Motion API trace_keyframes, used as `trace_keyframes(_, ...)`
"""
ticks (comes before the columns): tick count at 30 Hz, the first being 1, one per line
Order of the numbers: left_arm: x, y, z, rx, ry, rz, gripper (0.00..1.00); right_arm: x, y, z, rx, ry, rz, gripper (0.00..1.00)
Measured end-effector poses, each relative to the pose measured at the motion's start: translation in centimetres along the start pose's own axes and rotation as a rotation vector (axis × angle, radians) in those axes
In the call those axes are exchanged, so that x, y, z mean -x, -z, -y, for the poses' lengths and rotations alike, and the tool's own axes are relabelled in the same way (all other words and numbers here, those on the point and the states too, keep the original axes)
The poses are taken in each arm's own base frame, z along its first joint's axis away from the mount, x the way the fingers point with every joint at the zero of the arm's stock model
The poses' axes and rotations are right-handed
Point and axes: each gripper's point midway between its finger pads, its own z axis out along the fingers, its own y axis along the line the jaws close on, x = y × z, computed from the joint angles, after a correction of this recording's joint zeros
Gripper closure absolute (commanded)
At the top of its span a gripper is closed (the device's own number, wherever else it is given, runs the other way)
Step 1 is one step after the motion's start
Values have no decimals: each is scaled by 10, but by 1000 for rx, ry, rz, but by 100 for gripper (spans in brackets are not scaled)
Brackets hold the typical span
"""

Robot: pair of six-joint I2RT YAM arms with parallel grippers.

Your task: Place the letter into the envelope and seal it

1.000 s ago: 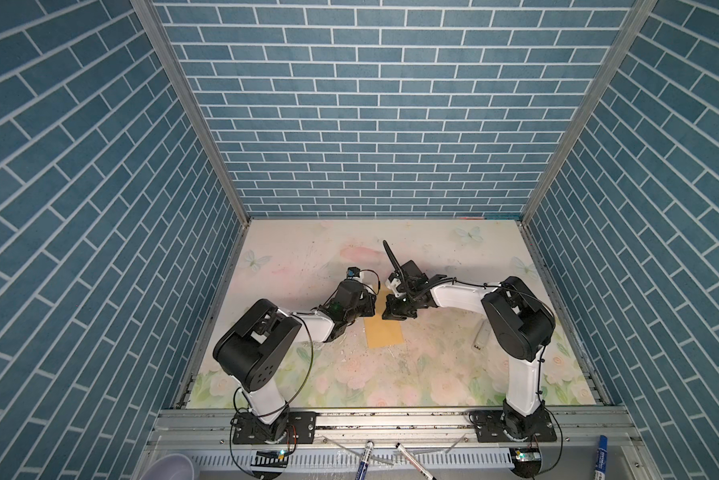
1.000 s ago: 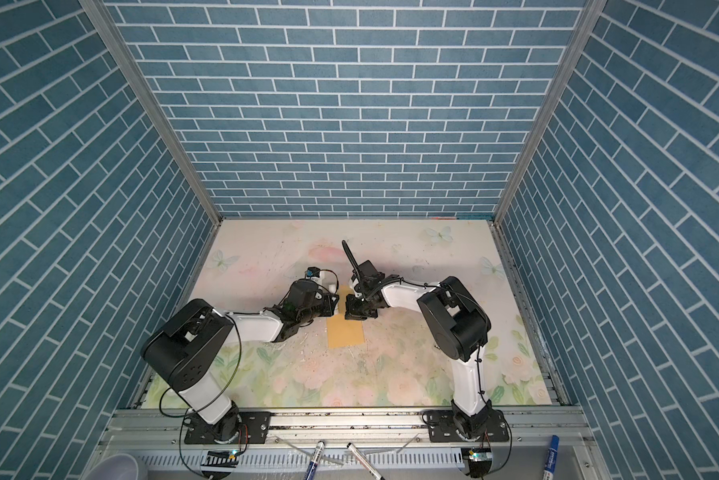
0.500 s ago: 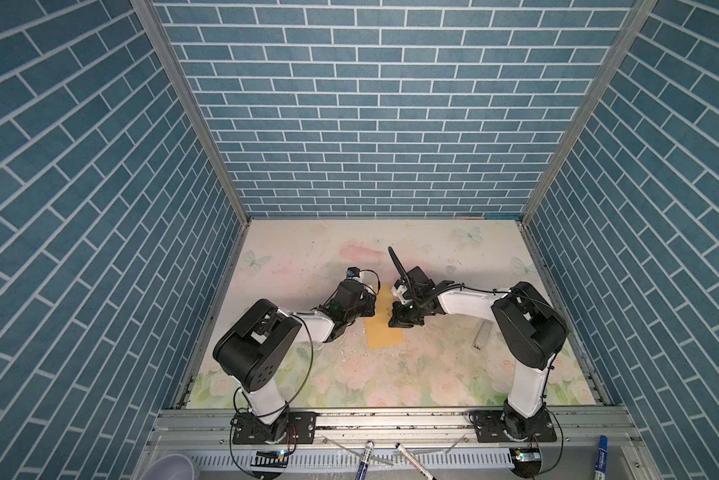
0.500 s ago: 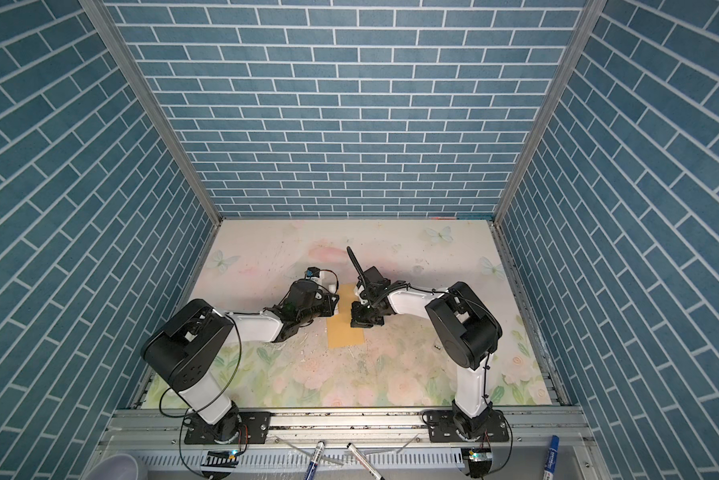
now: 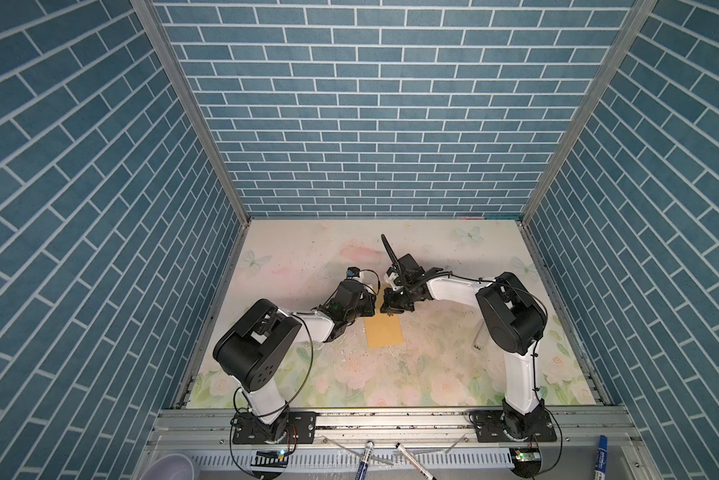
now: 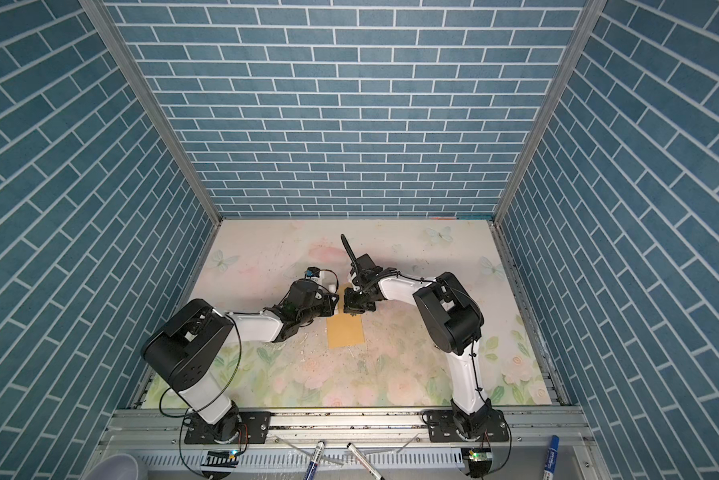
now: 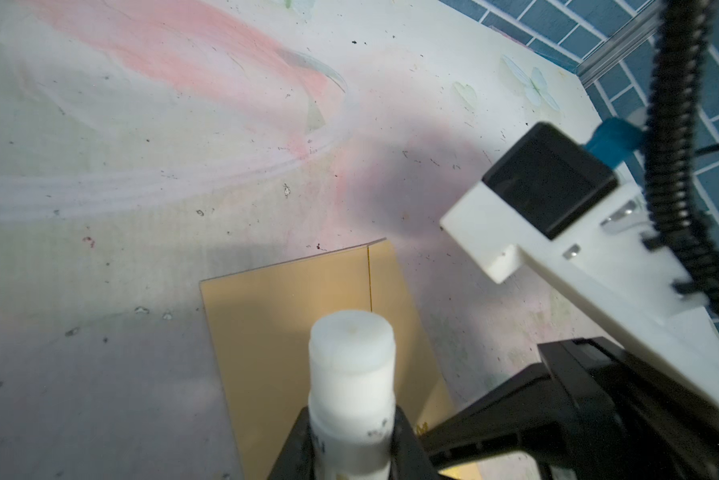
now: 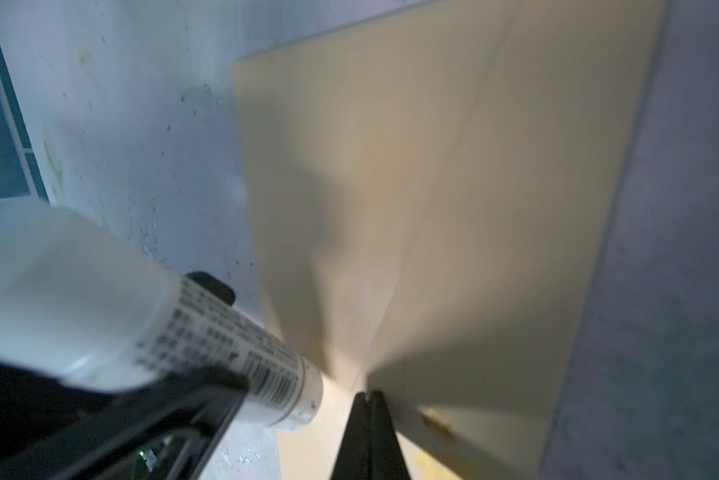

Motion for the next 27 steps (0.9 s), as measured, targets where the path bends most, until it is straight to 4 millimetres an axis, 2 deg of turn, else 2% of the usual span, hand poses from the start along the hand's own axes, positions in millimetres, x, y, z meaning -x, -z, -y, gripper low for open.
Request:
trace_keyframes(8,0,0,0,0,0,1,100,-2,0,1,4,1,1,100)
trace_keyframes(19,0,0,0,1,0,1,100,-44,19,18,-22,-16,-37,100)
trace_keyframes(27,0,1,0,2,0,0,100,-45,19,19,-25,-18,-41,100)
